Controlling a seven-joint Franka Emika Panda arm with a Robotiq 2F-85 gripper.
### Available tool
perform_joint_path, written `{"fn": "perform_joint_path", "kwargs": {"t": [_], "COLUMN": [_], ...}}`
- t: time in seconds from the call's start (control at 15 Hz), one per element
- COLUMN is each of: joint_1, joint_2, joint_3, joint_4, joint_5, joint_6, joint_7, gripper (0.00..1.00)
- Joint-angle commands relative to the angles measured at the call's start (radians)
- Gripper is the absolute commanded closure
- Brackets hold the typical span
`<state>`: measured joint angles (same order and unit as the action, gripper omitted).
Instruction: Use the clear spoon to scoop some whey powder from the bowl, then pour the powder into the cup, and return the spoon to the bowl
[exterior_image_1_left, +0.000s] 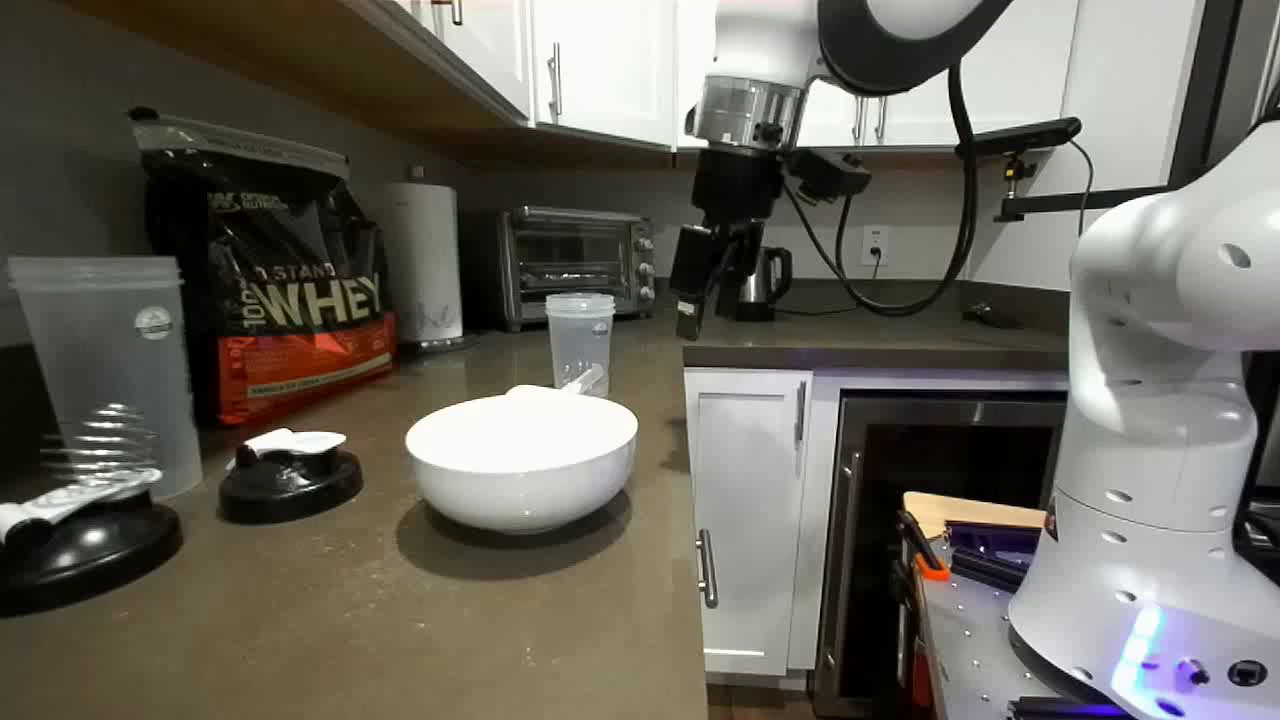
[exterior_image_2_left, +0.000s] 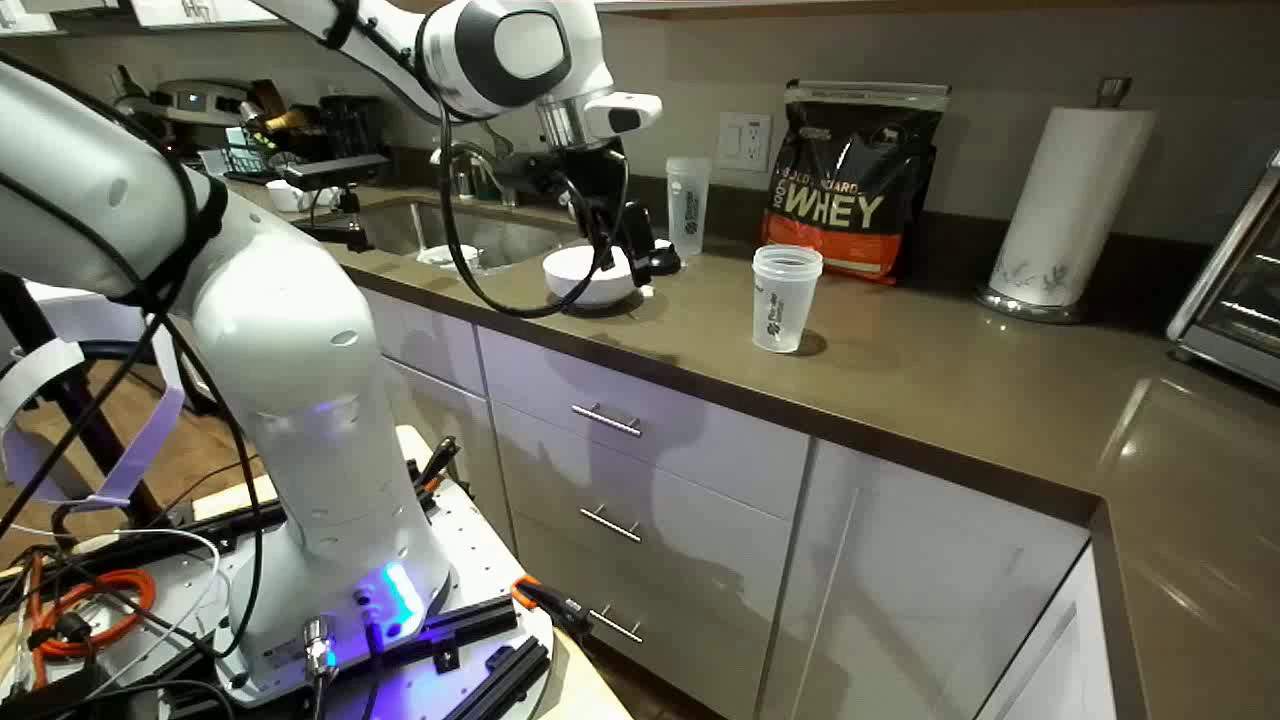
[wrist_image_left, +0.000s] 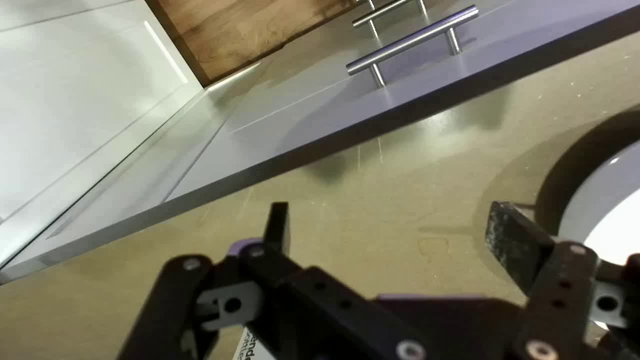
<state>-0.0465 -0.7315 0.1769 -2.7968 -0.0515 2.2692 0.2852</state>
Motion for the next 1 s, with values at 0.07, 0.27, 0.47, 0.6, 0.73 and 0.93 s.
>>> {"fn": "perform_joint_path", "kwargs": {"t": [0.07,0.27,0.47,0.6,0.73,0.93], "joint_1": [0.007,0.007,0.007,0.007,0.007,0.007], "joint_2": [0.003,0.006,0.007,0.007,0.007,0.007], "joint_3": [-0.007,-0.008,-0.008,-0.008,-0.008,-0.008], "joint_4": [-0.011,-0.014,-0.014,-0.014,-0.014,-0.014], "joint_5": [-0.006,-0.006,-0.006,-0.006,-0.006,-0.006], "joint_6": [-0.006,-0.006,-0.006,-0.006,-0.006,-0.006], "joint_7": [0.004,0.004,0.004,0.004,0.004,0.004], "gripper": [0.0,0.0,0.0,0.0,0.0,0.0]}}
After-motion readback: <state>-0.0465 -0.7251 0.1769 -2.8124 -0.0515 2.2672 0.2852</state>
